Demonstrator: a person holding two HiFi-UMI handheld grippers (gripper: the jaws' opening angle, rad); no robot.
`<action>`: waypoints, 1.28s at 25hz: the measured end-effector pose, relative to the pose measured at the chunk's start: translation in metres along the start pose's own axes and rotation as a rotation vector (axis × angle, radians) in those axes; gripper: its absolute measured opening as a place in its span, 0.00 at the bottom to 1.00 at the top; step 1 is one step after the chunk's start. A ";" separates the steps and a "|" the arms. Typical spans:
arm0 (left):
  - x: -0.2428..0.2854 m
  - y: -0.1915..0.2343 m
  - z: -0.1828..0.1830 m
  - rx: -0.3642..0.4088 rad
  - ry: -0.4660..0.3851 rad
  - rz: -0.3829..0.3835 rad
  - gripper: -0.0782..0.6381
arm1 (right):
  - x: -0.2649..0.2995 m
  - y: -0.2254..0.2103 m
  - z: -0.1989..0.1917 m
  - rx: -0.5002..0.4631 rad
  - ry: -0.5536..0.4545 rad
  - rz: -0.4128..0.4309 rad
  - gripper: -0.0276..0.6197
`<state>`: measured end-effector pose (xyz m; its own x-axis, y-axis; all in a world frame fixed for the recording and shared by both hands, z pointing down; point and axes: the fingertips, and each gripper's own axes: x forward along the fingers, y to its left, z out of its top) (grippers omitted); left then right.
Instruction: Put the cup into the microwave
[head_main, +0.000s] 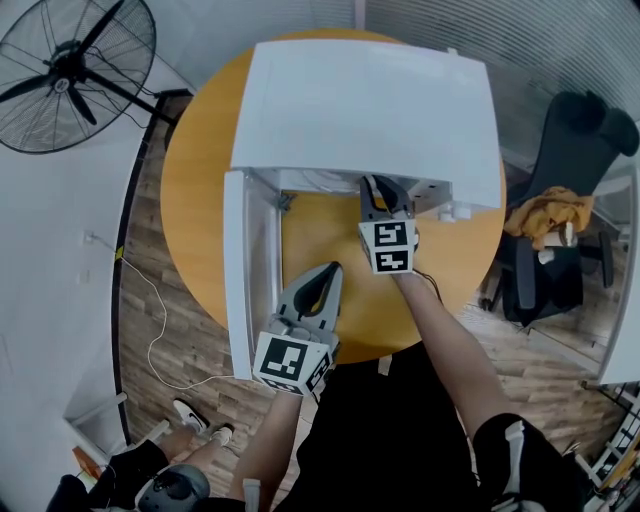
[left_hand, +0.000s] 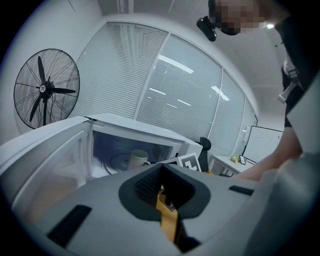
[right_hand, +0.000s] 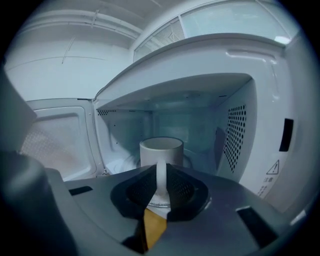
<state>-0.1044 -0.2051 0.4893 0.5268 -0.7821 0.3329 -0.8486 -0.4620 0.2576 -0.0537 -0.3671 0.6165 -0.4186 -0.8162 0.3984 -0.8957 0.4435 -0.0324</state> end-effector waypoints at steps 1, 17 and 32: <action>0.000 0.000 0.000 0.000 0.000 0.002 0.10 | 0.002 0.000 0.000 0.000 -0.003 -0.002 0.10; -0.008 0.003 -0.001 -0.006 -0.007 0.021 0.10 | 0.022 -0.002 0.006 0.025 -0.031 -0.058 0.11; -0.018 0.000 0.000 -0.016 -0.037 0.020 0.10 | 0.010 -0.002 0.005 0.043 0.002 -0.046 0.22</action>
<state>-0.1138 -0.1910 0.4833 0.5070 -0.8063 0.3047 -0.8582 -0.4394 0.2653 -0.0570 -0.3779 0.6164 -0.3763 -0.8346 0.4023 -0.9197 0.3890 -0.0531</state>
